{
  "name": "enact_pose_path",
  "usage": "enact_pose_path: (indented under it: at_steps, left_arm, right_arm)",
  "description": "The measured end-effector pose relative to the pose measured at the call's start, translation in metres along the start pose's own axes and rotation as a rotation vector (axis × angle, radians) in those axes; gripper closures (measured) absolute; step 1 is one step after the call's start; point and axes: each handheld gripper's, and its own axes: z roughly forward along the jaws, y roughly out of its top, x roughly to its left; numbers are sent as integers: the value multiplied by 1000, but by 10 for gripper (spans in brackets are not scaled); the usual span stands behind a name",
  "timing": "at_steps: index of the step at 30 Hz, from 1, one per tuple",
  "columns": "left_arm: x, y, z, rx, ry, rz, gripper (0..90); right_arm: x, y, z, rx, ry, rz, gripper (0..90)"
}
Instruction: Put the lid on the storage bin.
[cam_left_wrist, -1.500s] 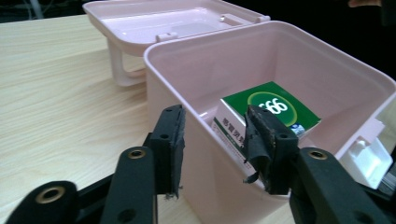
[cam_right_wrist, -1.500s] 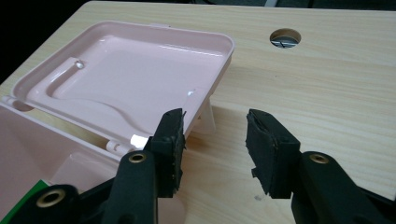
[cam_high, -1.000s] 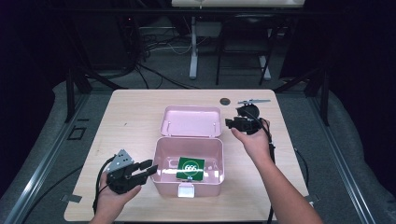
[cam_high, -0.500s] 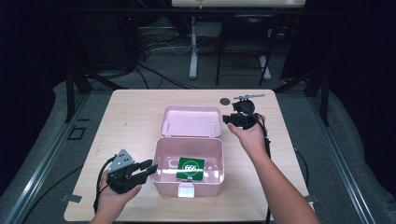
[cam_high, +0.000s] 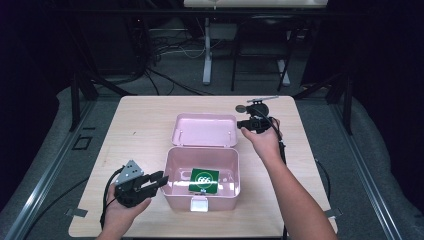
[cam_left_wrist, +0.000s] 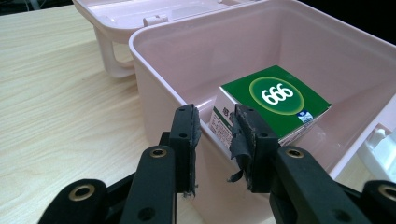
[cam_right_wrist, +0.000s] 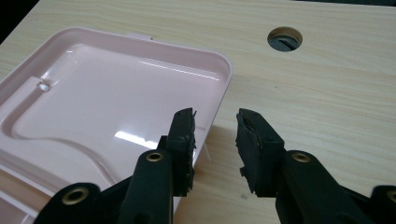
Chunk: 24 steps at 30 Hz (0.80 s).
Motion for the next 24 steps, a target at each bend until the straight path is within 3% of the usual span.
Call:
enact_pose_path:
  at_steps: [19, 24]
  left_arm:
    - [0, -1, 1, -14, 0, -4, 699]
    - [0, -1, 1, -15, 1, -5, 698]
  right_arm:
    - [1, 4, 23, 47, -22, 21, 679]
    - [-1, 5, 28, 61, -11, 56, 691]
